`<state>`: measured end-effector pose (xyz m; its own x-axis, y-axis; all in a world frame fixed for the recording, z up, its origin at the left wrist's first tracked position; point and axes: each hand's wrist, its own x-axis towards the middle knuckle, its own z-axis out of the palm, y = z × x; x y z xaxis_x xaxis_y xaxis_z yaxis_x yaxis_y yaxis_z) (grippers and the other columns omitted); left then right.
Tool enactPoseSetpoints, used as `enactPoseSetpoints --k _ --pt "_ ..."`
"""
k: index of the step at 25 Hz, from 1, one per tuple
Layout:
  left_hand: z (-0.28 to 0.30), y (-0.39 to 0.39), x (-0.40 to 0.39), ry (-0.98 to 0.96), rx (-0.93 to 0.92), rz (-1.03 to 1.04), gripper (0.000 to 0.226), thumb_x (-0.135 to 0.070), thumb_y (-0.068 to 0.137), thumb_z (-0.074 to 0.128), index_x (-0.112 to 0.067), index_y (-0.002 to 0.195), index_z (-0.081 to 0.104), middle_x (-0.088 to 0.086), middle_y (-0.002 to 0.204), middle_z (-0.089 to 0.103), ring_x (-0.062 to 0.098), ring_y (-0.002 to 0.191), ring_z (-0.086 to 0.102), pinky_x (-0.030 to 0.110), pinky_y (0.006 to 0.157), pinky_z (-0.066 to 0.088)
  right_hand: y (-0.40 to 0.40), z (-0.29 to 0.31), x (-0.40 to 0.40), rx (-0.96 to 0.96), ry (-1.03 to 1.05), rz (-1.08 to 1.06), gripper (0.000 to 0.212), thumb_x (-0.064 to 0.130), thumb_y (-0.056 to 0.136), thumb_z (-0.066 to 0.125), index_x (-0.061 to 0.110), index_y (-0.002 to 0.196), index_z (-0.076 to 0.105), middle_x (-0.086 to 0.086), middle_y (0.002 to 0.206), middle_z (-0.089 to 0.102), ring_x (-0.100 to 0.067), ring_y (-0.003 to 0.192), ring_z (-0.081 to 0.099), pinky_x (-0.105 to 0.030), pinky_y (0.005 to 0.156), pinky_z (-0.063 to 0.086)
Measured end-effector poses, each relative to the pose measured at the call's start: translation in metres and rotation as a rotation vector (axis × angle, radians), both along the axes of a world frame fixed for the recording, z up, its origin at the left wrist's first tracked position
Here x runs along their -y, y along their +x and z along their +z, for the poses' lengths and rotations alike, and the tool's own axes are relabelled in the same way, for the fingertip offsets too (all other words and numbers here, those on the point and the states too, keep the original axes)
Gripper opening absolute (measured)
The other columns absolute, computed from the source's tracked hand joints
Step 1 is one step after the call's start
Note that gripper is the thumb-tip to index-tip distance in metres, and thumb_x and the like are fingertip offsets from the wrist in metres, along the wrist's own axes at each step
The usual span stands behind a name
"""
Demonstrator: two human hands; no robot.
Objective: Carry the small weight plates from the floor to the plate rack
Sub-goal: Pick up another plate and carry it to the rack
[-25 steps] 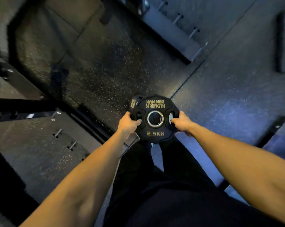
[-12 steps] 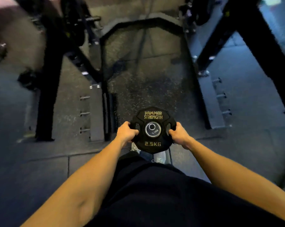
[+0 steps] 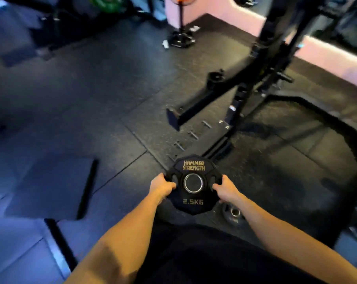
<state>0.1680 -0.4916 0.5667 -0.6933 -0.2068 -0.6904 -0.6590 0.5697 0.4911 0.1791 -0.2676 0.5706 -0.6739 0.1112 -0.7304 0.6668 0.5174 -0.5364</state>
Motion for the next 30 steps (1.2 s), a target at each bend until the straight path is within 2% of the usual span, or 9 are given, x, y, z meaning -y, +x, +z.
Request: enactPoseSetpoints --k 4,6,10,13,16,18,21,27,30 --pt "-0.007 -0.012 0.112 0.007 -0.056 0.205 0.03 -0.027 0.081 0.07 -0.01 0.101 0.056 0.009 0.108 0.064 0.023 0.091 0.059 0.031 0.071 0.047 -0.048 -0.007 0.113 -0.022 -0.03 0.133 0.025 0.022 0.089 0.05 0.016 0.114 0.048 -0.009 0.113 0.061 -0.028 0.097 0.062 -0.034 0.062 0.05" --pt "-0.01 -0.028 0.169 0.005 -0.064 0.233 0.029 -0.032 0.08 0.07 -0.012 0.095 0.055 0.008 0.107 0.066 0.021 0.087 0.059 0.029 0.068 0.046 -0.069 -0.012 0.17 -0.025 -0.035 0.139 0.026 0.022 0.089 0.05 0.017 0.115 0.049 -0.009 0.11 0.062 -0.026 0.091 0.061 -0.03 0.058 0.05" --pt "-0.004 -0.078 0.264 -0.014 -0.062 0.214 0.029 -0.027 0.079 0.069 -0.012 0.099 0.054 0.009 0.107 0.062 0.024 0.092 0.059 0.033 0.073 0.051 -0.122 -0.012 0.26 -0.042 -0.056 0.155 0.021 0.021 0.089 0.052 0.016 0.11 0.051 -0.007 0.095 0.061 -0.021 0.072 0.056 -0.025 0.047 0.04" --pt "-0.002 -0.13 0.313 -0.039 -0.068 0.258 0.033 -0.023 0.076 0.071 -0.009 0.103 0.059 0.014 0.109 0.065 0.03 0.098 0.063 0.042 0.08 0.058 -0.18 -0.004 0.308 -0.079 -0.07 0.154 0.024 0.022 0.087 0.054 0.015 0.11 0.053 -0.007 0.097 0.061 -0.023 0.078 0.056 -0.025 0.05 0.037" --pt "0.0 -0.196 0.339 -0.04 -0.084 0.224 0.03 -0.023 0.076 0.072 -0.011 0.101 0.059 0.012 0.107 0.065 0.028 0.092 0.063 0.04 0.076 0.057 -0.239 -0.001 0.334 -0.093 -0.084 0.1 0.024 0.019 0.088 0.054 0.013 0.111 0.051 -0.008 0.107 0.06 -0.027 0.096 0.059 -0.031 0.066 0.045" --pt "-0.001 -0.247 0.351 -0.047 -0.1 0.202 0.031 -0.023 0.076 0.071 -0.013 0.103 0.06 0.01 0.104 0.065 0.026 0.091 0.063 0.04 0.078 0.058 -0.282 -0.007 0.345 -0.099 -0.071 0.081 0.025 0.017 0.09 0.053 0.011 0.114 0.051 -0.008 0.11 0.058 -0.025 0.1 0.057 -0.032 0.074 0.044" --pt "-0.007 -0.333 0.362 -0.024 -0.106 0.188 0.029 -0.021 0.076 0.071 -0.012 0.101 0.06 0.009 0.103 0.065 0.025 0.09 0.065 0.041 0.079 0.059 -0.364 -0.021 0.357 -0.105 -0.077 0.092 0.029 0.019 0.091 0.05 0.01 0.119 0.051 -0.008 0.114 0.058 -0.026 0.102 0.056 -0.032 0.073 0.043" --pt "0.002 -0.511 0.361 0.019 -0.119 0.177 0.019 -0.016 0.076 0.068 -0.011 0.092 0.058 0.008 0.092 0.064 0.021 0.076 0.062 0.03 0.059 0.053 -0.551 -0.014 0.357 -0.119 0.007 0.17 0.027 0.02 0.089 0.052 0.009 0.113 0.052 -0.006 0.107 0.058 -0.025 0.097 0.054 -0.031 0.076 0.041" --pt "0.012 -0.6 0.36 0.008 -0.145 0.153 0.026 -0.021 0.072 0.07 -0.008 0.091 0.059 0.01 0.091 0.066 0.025 0.08 0.066 0.036 0.066 0.058 -0.632 -0.003 0.356 -0.113 0.038 0.132 0.029 0.02 0.089 0.052 0.009 0.117 0.051 -0.006 0.107 0.055 -0.028 0.103 0.055 -0.028 0.076 0.038"
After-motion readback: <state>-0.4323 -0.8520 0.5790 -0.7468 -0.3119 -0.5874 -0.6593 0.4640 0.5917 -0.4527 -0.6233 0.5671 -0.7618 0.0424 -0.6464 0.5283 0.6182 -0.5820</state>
